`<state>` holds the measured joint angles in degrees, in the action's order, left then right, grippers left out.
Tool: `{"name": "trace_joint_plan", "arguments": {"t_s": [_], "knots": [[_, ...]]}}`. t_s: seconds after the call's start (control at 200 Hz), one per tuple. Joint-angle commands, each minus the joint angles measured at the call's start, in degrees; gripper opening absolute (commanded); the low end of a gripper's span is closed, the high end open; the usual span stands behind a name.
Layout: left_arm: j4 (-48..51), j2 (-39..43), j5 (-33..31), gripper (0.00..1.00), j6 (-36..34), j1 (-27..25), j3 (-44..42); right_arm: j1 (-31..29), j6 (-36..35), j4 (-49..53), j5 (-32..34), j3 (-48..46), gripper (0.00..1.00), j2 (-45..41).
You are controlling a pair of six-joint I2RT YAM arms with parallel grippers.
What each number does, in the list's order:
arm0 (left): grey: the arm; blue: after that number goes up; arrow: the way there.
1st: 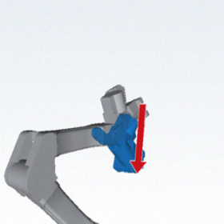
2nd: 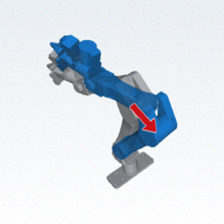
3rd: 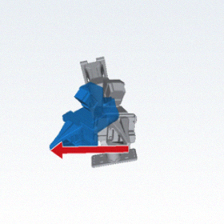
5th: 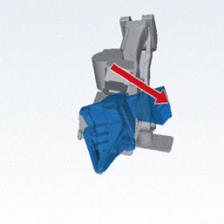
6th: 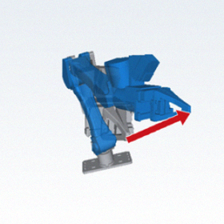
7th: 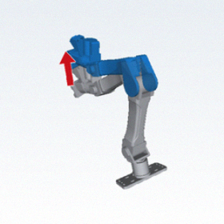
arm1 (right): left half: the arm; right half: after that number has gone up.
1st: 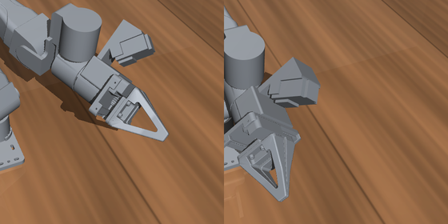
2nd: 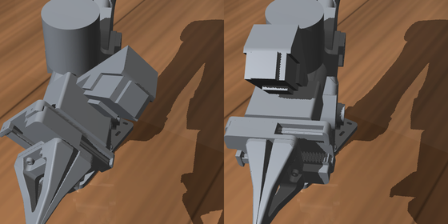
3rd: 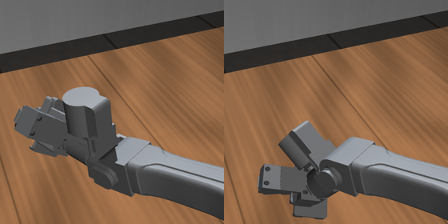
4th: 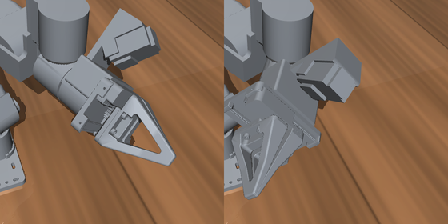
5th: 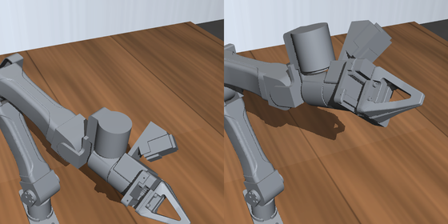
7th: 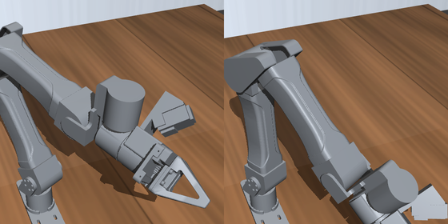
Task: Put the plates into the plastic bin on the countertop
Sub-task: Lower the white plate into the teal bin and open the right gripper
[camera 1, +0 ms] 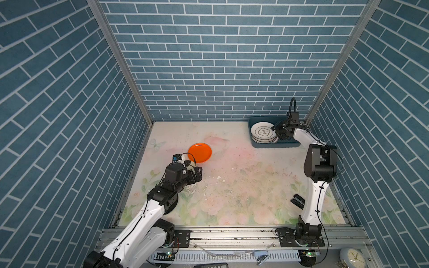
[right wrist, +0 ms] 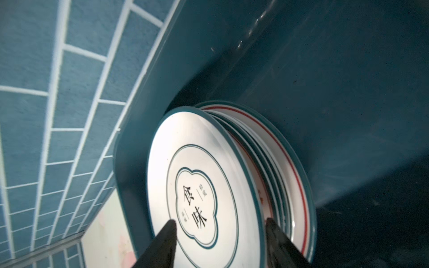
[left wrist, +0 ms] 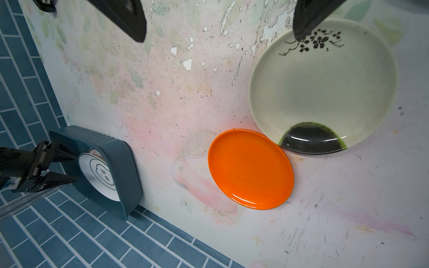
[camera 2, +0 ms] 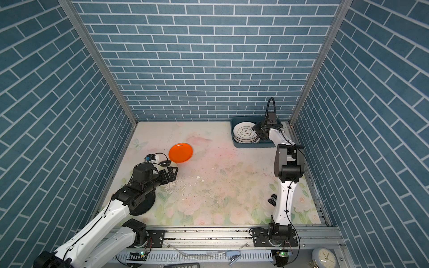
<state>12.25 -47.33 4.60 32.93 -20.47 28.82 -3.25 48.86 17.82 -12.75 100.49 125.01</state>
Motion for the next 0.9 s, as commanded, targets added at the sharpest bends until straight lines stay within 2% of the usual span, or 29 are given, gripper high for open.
{"name": "trace_joint_plan", "arguments": {"t_s": [0.0,0.1,0.245,0.395,0.495,0.655,0.89], "knots": [[2.1,1.0,-1.6,1.0,-1.3,0.4,1.6,-0.6,-1.9,0.6,5.1,-2.8,0.7,-4.1],[3.2,1.5,-2.3,1.0,-1.3,0.4,1.9,-0.7,-3.4,2.3,9.7,-4.5,0.75,-6.9],[5.3,0.8,-3.0,1.0,-1.2,0.4,3.3,-0.8,-4.9,0.8,13.9,-9.5,0.98,-12.3],[7.8,-1.2,-4.0,1.0,-1.0,0.5,6.2,-0.8,-5.4,-0.7,13.6,-13.5,0.99,-18.0],[9.0,-2.9,-3.8,1.0,-0.7,0.6,8.3,-0.8,-5.2,-2.2,11.4,-16.7,0.99,-21.6],[9.2,-4.3,-0.3,0.99,0.5,1.0,9.7,-0.6,-8.9,-7.7,1.8,-22.4,0.99,-26.6],[12.6,0.9,2.6,0.99,1.2,1.1,9.4,-0.5,-9.7,-9.9,-8.3,-33.4,0.98,-36.2]]}}
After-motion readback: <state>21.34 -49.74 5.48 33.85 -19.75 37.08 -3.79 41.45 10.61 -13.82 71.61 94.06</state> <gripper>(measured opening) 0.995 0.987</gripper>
